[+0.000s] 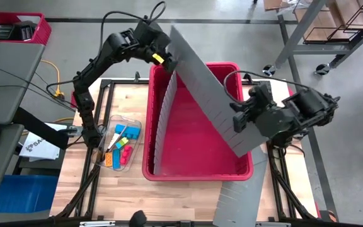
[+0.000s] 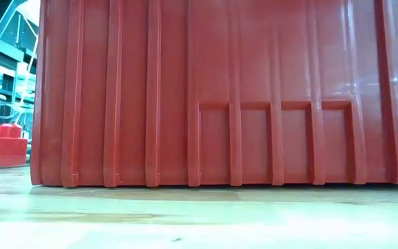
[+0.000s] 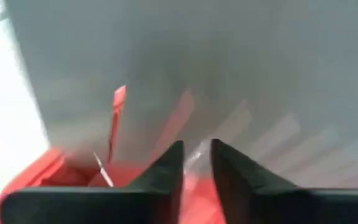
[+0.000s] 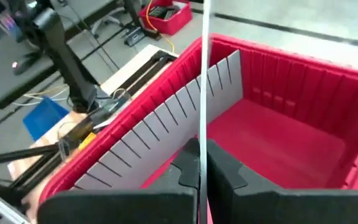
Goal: Sort Items/Unsort Items
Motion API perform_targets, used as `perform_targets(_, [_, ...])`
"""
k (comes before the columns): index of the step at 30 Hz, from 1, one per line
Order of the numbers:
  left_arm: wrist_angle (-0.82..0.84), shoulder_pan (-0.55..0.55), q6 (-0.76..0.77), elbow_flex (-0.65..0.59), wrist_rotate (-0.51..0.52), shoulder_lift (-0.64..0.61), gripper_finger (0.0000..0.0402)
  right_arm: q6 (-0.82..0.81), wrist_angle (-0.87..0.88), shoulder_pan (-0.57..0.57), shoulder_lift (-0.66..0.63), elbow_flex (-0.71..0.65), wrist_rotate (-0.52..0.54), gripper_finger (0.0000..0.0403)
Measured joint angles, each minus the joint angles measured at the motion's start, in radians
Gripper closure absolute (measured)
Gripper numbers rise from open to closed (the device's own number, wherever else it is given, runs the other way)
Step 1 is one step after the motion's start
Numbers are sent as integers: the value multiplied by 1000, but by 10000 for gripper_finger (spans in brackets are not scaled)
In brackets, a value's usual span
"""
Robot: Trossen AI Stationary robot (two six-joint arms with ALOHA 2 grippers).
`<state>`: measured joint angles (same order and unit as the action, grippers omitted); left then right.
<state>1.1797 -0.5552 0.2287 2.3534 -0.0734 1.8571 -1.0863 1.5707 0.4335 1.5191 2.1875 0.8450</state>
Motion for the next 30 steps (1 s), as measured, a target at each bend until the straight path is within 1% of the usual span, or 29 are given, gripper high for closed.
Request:
perform_targets(2, [-29,0,-4,0,-2,16,382,-61,0,25,-54,-64,21,403])
perform_targets(3, [-45,0,0,0,-2,25,392,-91,-2,39,-84,-106,38,403])
perform_targets(7, [-65,15,9,0,-2,69,389,-235,0,96,-209,-315,65,403])
perform_targets(9, [-68,26,27,0,14,91,397,-290,4,116,-266,-400,75,403])
perform_targets(11, [-110,35,29,0,20,115,400,-333,3,122,-301,-452,72,403])
perform_targets(13, [-146,42,33,0,21,143,399,-357,4,125,-306,-475,64,403])
perform_targets(16, [-177,45,52,0,24,195,401,-375,-1,130,-291,-463,62,403])
perform_targets(20, [-238,45,58,0,13,267,401,-375,2,128,-250,-372,88,403])
perform_targets(22, [-298,43,85,0,-23,297,401,-372,0,121,-208,-322,107,403])
perform_targets(26, [-429,40,179,-1,-107,336,401,-386,2,113,-116,-237,109,403])
perform_targets(30, [-524,51,232,-1,-147,345,401,-481,3,108,-53,-188,91,402])
